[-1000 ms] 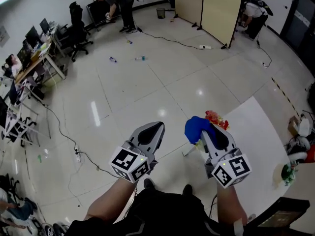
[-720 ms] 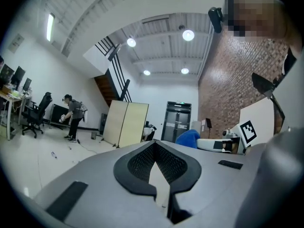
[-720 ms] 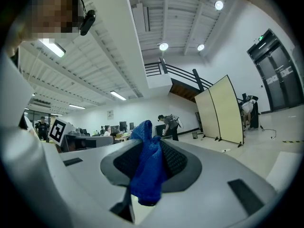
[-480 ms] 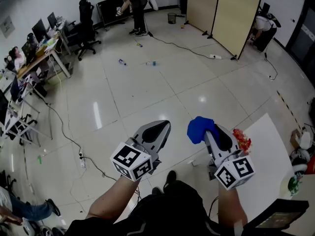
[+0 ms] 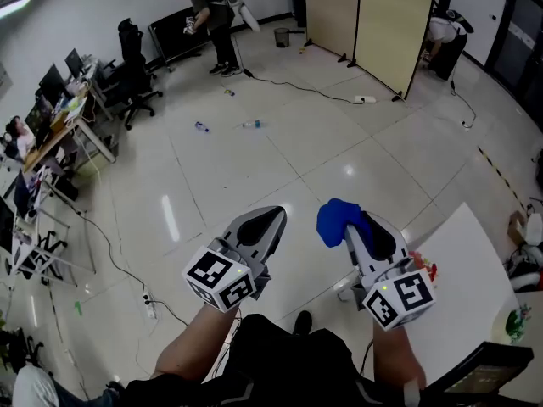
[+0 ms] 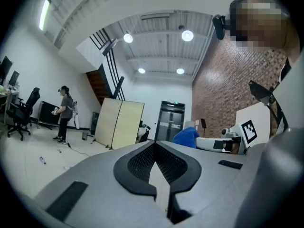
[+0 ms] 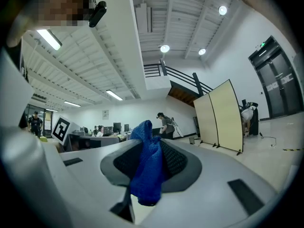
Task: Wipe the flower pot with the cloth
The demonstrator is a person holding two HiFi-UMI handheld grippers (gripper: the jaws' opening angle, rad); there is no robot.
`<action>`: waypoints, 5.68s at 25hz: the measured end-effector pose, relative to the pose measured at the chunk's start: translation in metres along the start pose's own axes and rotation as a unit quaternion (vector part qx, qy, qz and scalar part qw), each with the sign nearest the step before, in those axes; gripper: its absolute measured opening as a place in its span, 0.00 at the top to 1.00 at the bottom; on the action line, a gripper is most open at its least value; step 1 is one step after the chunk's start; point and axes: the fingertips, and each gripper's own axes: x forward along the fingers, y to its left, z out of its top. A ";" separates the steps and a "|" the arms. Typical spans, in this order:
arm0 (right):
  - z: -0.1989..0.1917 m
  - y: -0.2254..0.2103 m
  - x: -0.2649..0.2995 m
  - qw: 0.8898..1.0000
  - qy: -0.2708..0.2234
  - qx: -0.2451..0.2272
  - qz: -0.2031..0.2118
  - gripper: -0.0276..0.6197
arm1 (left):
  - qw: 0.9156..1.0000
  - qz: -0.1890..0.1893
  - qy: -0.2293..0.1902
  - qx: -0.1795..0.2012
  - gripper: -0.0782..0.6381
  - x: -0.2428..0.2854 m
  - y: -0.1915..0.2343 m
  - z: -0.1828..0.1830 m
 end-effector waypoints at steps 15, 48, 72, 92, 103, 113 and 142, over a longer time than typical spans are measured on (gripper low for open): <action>0.001 -0.065 0.086 0.985 -0.012 0.011 -0.173 0.81 | 0.989 -0.149 0.021 -0.011 0.89 0.104 0.100 0.012; 0.029 -0.267 0.087 0.793 -0.049 -0.002 -0.607 0.81 | 0.802 -0.588 0.098 -0.036 0.88 0.433 0.034 -0.001; 0.015 -0.260 -0.080 0.539 -0.069 -0.012 -0.839 0.81 | 0.570 -0.807 0.149 -0.033 0.89 0.442 -0.189 -0.067; -0.081 -0.210 -0.087 0.323 -0.048 0.033 -0.944 0.81 | 0.404 -0.891 0.207 -0.017 0.89 0.398 -0.231 -0.149; -0.261 -0.206 -0.104 0.303 -0.051 0.122 -0.944 0.81 | 0.373 -0.897 0.230 0.059 0.88 0.334 -0.230 -0.289; -0.304 -0.214 -0.132 0.287 -0.010 0.124 -0.950 0.81 | 0.362 -0.890 0.261 0.097 0.88 0.326 -0.227 -0.337; -0.285 -0.116 -0.122 0.209 -0.051 0.107 -0.971 0.81 | 0.331 -0.903 0.261 0.082 0.88 0.283 -0.221 -0.308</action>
